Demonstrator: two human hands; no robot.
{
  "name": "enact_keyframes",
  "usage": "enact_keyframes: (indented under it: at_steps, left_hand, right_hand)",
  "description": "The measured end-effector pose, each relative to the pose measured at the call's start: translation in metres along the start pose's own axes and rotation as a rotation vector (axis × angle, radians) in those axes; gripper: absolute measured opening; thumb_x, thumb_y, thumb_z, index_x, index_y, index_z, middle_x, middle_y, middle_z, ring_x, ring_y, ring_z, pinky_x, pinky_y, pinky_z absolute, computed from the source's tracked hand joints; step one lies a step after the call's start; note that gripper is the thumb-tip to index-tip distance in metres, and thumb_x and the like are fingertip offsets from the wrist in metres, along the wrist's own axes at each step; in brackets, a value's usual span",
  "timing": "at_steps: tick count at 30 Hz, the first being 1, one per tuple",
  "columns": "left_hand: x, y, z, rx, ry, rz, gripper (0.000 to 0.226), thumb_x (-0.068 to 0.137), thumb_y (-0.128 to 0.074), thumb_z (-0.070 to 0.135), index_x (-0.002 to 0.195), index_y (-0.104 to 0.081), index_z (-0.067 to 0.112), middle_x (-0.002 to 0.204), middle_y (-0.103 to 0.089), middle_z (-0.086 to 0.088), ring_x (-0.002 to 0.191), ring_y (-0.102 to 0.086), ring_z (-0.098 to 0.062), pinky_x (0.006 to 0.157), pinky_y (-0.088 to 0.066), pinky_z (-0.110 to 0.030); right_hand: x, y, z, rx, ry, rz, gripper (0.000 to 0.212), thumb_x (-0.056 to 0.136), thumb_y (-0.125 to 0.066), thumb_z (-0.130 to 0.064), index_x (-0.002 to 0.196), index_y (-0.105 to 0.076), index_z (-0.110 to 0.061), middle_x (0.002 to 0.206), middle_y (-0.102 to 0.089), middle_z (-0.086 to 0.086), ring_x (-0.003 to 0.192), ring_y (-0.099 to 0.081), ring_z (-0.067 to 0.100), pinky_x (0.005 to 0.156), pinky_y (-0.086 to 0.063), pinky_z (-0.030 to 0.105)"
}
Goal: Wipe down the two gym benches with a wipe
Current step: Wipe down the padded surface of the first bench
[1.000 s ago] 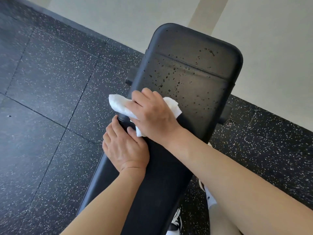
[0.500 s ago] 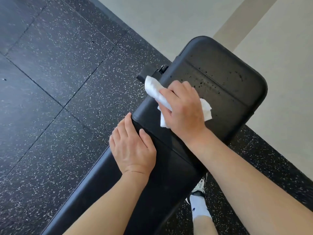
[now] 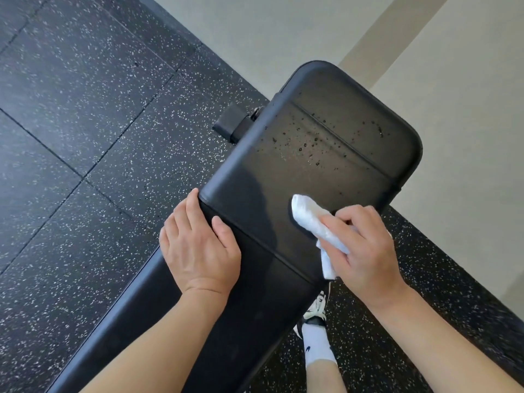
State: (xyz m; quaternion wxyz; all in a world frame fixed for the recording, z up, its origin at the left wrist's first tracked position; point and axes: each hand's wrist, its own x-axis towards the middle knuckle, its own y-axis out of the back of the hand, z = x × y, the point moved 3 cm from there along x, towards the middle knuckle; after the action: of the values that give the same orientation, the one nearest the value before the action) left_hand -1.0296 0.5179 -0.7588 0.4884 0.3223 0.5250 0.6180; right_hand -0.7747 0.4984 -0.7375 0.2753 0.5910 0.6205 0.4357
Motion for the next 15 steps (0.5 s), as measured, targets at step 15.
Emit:
enact_keyframes:
  at_steps: [15]
  left_hand:
    - [-0.001, 0.001, 0.002, 0.019, 0.008, -0.007, 0.062, 0.097, -0.032, 0.037, 0.152, -0.043, 0.012, 0.142, -0.055, -0.013, 0.124, -0.050, -0.038, 0.110, -0.036, -0.053]
  right_hand:
    - [0.162, -0.064, -0.071, -0.088, -0.027, -0.038, 0.019, 0.092, -0.063, -0.024, 0.108, -0.071, -0.017, 0.107, -0.059, 0.003, 0.098, -0.054, 0.026, 0.075, -0.039, 0.036]
